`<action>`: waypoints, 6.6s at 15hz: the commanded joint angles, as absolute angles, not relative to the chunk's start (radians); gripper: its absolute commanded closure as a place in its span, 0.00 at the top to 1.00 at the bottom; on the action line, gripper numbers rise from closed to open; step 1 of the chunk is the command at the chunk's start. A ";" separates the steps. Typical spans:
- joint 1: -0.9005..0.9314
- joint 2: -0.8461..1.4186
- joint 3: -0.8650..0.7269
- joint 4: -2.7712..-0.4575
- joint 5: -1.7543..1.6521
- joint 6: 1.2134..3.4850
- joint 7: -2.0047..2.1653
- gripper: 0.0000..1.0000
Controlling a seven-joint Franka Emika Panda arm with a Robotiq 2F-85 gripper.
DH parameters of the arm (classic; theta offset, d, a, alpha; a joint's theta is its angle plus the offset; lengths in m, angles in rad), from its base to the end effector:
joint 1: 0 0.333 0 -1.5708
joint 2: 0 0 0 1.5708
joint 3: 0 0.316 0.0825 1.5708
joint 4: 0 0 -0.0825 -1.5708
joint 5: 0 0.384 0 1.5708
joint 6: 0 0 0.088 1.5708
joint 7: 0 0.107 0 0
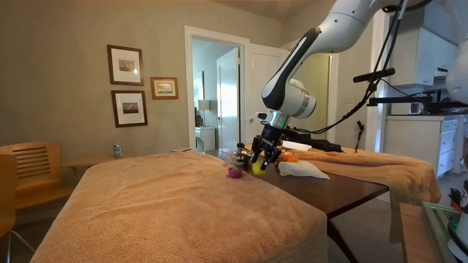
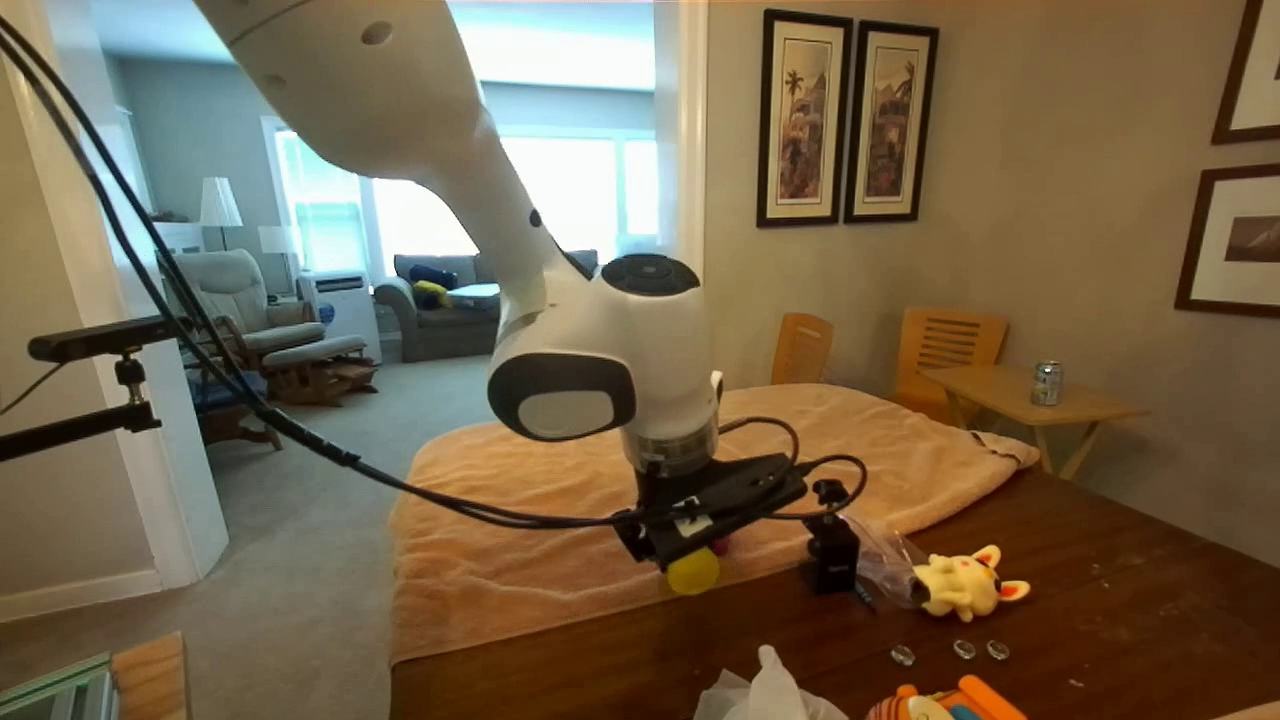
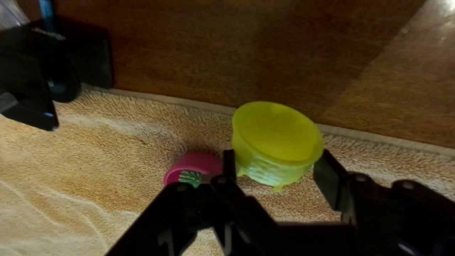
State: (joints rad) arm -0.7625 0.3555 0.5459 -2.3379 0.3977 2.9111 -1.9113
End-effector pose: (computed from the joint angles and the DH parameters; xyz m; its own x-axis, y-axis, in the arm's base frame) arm 0.5213 -0.1348 0.2259 0.2533 0.9271 0.2764 0.9082 -0.3263 0.2621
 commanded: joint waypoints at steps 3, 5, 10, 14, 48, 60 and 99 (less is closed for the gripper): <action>-1.041 0.317 0.758 -2.364 0.602 2.851 -2.150 0.33; -1.096 0.333 0.791 -2.362 0.607 2.811 -2.212 0.33; -1.114 0.343 0.758 -2.329 0.643 2.634 -2.358 0.33; -1.045 0.334 0.632 -2.291 0.709 2.443 -2.483 0.33; -0.627 0.490 0.128 -1.946 0.517 1.789 -2.733 0.33; -0.666 0.486 0.120 -1.967 0.453 1.808 -2.741 0.94; -0.131 0.371 -0.089 -2.210 0.011 2.350 -2.131 0.35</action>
